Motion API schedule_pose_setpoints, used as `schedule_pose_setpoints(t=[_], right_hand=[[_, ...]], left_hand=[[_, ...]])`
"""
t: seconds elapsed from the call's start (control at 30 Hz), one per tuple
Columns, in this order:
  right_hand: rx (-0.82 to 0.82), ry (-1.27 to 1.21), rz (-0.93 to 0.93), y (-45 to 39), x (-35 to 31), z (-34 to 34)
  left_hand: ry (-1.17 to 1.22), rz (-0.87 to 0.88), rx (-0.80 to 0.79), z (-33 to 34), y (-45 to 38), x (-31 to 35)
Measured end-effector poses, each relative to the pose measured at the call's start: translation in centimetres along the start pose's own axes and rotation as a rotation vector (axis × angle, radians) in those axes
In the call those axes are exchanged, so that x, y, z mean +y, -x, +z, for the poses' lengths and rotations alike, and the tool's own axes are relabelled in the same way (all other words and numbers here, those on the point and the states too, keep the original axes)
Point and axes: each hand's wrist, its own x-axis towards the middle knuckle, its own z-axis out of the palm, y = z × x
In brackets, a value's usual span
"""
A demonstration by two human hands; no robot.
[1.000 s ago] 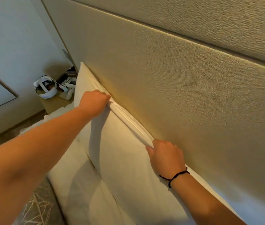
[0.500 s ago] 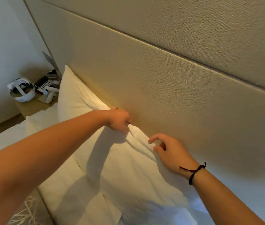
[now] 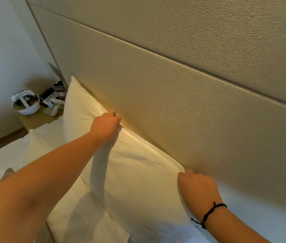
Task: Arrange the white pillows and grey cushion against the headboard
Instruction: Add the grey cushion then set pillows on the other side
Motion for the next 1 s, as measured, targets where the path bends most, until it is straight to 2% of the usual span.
schedule_pose_setpoints(t=[0.07,0.13,0.17,0.23,0.33,0.4,0.53,0.6,0.67,0.73,0.8,0.83,0.87,0.9,0.93,1.0], right_hand=[[0.020,0.051,-0.059,-0.1,-0.7,-0.1],[0.141,0.055,-0.144,-0.5,-1.5,-0.2],[0.239,0.035,-0.180,-0.8,-1.8,-0.1],[0.299,-0.015,-0.223,-1.7,-2.9,0.2],[0.132,-0.186,-0.147,-3.8,-4.8,1.1],[0.047,-0.274,-0.108,-5.1,-5.7,1.8],[0.010,-0.366,-0.088,-6.0,-6.4,3.3],[-0.013,-0.393,-0.059,-5.9,-6.3,3.2],[-0.029,-0.389,-0.022,-5.9,-6.4,2.7],[0.064,-0.319,-0.050,-5.8,-7.3,2.1],[0.224,-0.355,-0.199,-5.0,-9.3,1.7],[0.329,-0.427,-0.302,-4.2,-10.7,2.0],[0.387,-0.492,-0.399,-3.3,-12.4,2.6],[0.357,-0.516,-0.476,-2.3,-14.2,3.2],[0.232,-0.501,-0.520,-1.4,-16.0,4.1],[-0.094,-0.458,-0.477,-0.5,-19.6,7.0]], left_hand=[[0.112,-0.092,0.042,0.5,0.0,0.1],[0.173,-0.140,0.079,0.8,-0.5,0.2],[0.167,-0.143,0.100,0.9,-1.0,0.2],[0.120,-0.133,0.137,1.3,-2.0,0.1],[0.103,-0.172,0.120,2.6,-3.2,-0.2],[0.131,-0.241,-0.002,3.8,-3.6,-0.7],[-0.036,-0.277,-0.389,5.6,-4.1,-3.3],[-0.045,-0.289,-0.457,5.5,-4.2,-4.9],[0.024,-0.350,-0.396,5.0,-3.8,-6.5],[0.125,-0.479,-0.185,4.4,-2.5,-8.3],[0.226,-0.633,0.023,4.1,0.2,-10.3],[0.234,-0.673,0.047,4.1,1.9,-11.3],[0.211,-0.669,-0.020,4.2,4.0,-12.2],[0.177,-0.613,-0.168,4.7,6.1,-13.0],[0.151,-0.516,-0.359,5.4,8.5,-13.6],[0.071,-0.257,-0.712,6.3,12.7,-14.5]])
